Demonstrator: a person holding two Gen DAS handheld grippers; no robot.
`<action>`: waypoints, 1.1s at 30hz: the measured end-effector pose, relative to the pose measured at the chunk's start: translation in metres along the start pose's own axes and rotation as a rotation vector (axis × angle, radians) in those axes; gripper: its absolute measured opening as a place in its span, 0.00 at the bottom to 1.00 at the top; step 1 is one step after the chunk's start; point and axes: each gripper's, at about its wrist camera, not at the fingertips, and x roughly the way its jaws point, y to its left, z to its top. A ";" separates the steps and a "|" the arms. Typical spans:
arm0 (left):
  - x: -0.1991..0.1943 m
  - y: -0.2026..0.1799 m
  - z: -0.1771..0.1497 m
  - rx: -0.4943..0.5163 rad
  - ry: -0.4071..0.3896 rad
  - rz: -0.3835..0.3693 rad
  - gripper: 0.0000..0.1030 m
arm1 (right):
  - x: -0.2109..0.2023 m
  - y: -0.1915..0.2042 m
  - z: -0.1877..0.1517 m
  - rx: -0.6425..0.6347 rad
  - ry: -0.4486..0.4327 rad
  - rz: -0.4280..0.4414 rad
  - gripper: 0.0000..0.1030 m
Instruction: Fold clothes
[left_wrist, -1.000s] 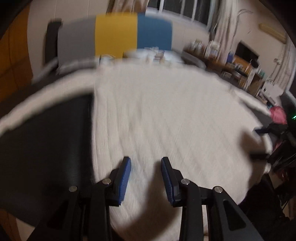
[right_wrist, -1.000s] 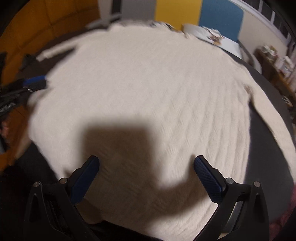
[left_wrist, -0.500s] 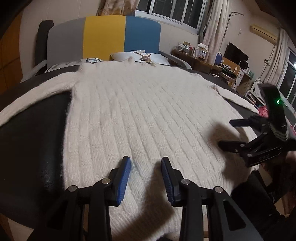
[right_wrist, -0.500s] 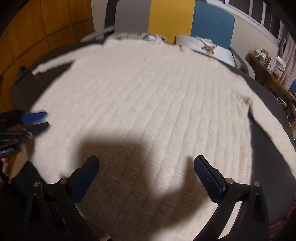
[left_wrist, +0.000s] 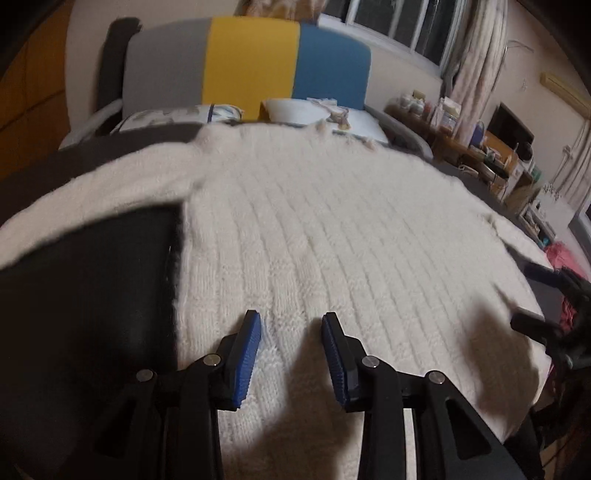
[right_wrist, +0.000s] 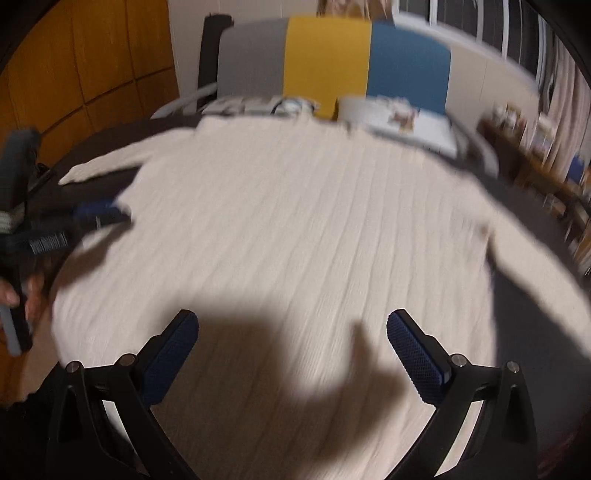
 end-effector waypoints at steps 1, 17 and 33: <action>-0.001 -0.001 -0.003 0.008 -0.004 0.000 0.33 | 0.008 -0.001 0.005 -0.010 0.019 -0.011 1.00; 0.045 0.027 0.059 -0.036 0.020 0.007 0.34 | 0.064 -0.031 0.046 -0.015 0.098 -0.014 1.00; 0.068 0.009 0.159 0.177 -0.101 0.064 0.34 | 0.080 -0.057 0.069 0.006 0.075 0.052 1.00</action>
